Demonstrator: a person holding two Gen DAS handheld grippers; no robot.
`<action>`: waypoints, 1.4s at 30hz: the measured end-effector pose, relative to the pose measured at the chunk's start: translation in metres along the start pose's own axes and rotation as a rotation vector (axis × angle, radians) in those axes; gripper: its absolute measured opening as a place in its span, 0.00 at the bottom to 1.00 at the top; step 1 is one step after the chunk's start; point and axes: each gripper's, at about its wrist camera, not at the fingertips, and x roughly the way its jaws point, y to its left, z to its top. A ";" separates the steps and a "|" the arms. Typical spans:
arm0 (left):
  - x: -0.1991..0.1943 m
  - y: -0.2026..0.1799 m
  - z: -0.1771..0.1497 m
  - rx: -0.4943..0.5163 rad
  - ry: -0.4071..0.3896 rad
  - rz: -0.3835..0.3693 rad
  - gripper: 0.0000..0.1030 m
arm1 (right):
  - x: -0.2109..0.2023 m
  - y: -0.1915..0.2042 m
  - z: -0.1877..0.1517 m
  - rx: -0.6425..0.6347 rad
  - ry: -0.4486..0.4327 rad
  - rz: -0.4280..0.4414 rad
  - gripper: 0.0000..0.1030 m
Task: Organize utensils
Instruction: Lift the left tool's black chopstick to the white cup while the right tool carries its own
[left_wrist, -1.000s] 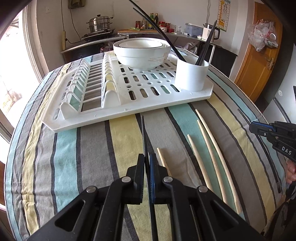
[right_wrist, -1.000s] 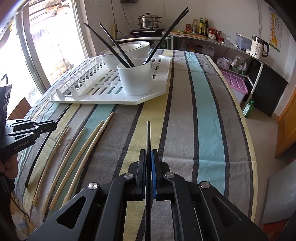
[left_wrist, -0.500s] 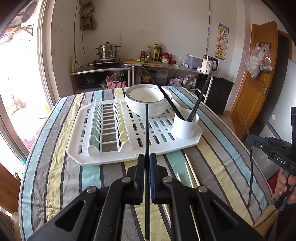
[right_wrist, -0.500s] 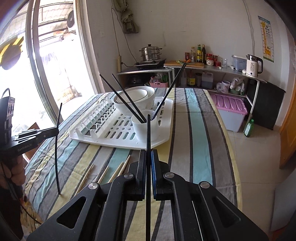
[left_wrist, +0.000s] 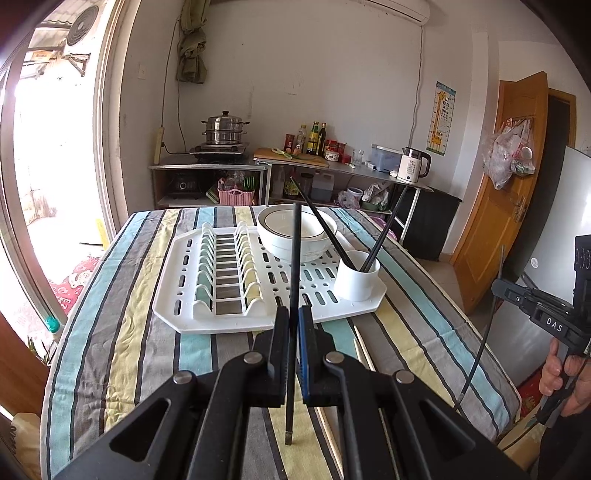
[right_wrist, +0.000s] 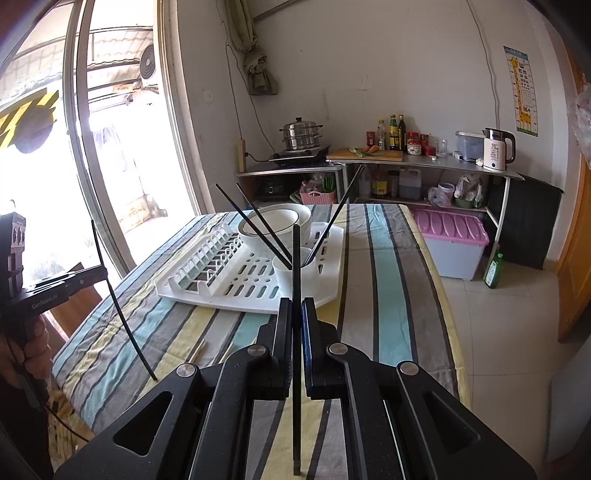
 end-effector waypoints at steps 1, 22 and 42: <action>-0.003 0.000 -0.001 0.000 -0.003 0.000 0.05 | -0.002 0.000 0.000 0.000 -0.002 0.000 0.05; 0.003 -0.022 0.045 0.023 -0.028 -0.039 0.05 | -0.005 -0.001 0.036 -0.010 -0.078 -0.007 0.04; 0.077 -0.060 0.131 -0.004 -0.028 -0.116 0.05 | 0.040 -0.019 0.120 0.061 -0.170 0.020 0.04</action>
